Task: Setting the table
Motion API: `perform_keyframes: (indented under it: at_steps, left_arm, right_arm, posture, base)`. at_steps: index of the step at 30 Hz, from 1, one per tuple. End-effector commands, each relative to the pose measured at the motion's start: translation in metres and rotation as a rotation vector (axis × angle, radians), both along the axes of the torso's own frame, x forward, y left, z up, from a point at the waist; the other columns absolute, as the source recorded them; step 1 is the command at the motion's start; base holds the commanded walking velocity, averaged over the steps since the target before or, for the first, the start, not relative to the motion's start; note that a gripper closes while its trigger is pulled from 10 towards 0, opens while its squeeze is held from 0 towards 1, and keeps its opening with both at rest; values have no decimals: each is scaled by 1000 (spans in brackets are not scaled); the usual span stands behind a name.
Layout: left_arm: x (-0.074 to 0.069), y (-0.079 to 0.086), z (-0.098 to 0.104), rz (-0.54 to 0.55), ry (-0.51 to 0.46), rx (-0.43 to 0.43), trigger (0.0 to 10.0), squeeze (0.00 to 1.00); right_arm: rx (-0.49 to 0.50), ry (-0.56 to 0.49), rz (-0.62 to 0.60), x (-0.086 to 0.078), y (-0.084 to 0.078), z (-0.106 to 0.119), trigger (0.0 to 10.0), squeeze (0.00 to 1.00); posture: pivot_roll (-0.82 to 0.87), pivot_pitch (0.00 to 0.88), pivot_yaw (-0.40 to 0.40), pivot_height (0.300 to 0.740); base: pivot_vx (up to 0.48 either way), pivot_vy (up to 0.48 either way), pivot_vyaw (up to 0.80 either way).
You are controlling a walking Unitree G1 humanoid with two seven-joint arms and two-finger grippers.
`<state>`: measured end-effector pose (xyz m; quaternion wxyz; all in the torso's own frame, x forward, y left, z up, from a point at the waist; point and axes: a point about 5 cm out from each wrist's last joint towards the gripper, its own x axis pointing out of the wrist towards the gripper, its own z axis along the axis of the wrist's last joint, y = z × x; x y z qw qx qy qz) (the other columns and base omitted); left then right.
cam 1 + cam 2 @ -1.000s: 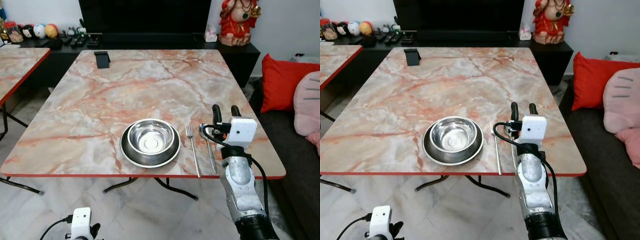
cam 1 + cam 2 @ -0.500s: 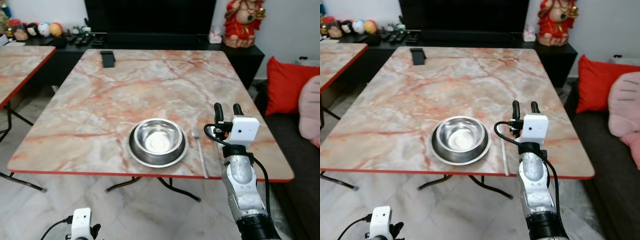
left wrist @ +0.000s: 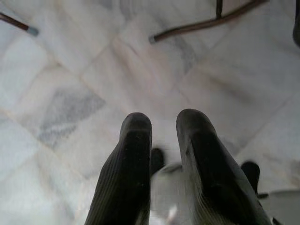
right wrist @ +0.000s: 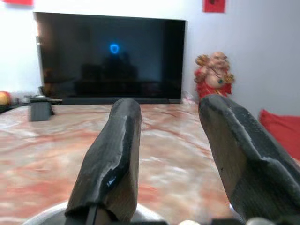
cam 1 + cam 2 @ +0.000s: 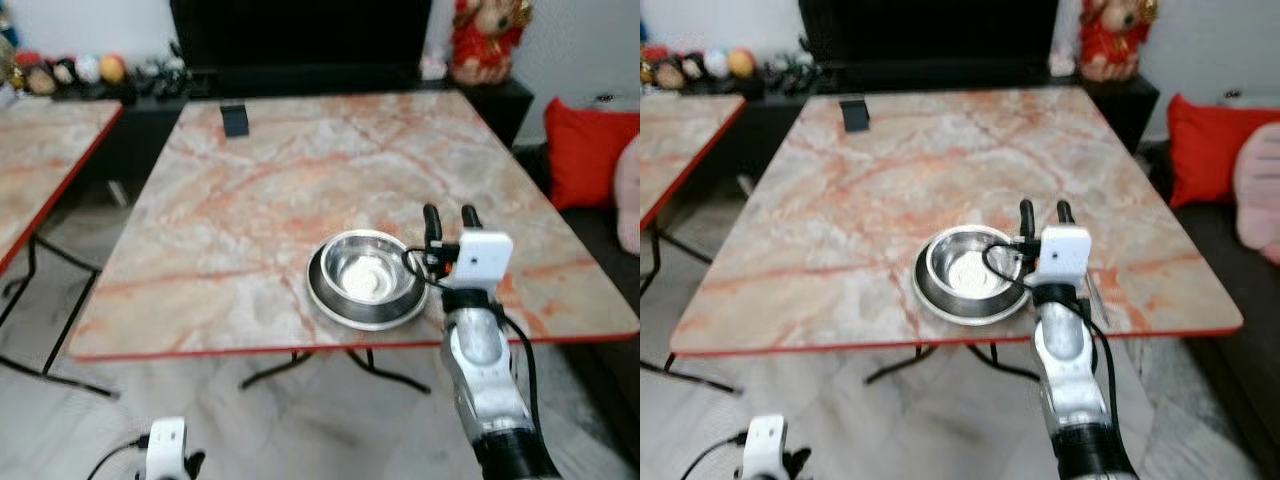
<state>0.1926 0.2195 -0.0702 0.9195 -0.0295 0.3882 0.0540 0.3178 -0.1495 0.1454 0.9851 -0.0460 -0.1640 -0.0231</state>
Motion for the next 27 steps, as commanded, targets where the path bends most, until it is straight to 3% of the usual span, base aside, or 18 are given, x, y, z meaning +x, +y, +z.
perform_keyframes:
  at_steps: [1, 12, 21, 27]
  left_arm:
    - [-7, 9, -2, 23, 20, 14, 10000, 0]
    - [-9, 11, -2, 37, 25, 15, 10000, 0]
    - [-10, 11, -3, 41, 30, 17, 10000, 0]
    - [-10, 11, -3, 42, 31, 18, 10000, 0]
  right_arm:
    - [-2, -41, 48, 3, 15, 11, 10000, 0]
    - [-35, -47, 78, 1, 21, 11, 10000, 0]
    - [-41, -67, 87, 0, 22, 15, 10000, 0]
    - [-27, -64, 93, 1, 22, 14, 10000, 0]
  posture:
    - [35, 0, -10, 740]
    - [35, 0, -13, 740]
    - [37, 0, -14, 740]
    - [37, 0, -17, 740]
  base:
    - [0, 458, 0]
    - [0, 455, 0]
    - [0, 457, 759]
    - [0, 458, 0]
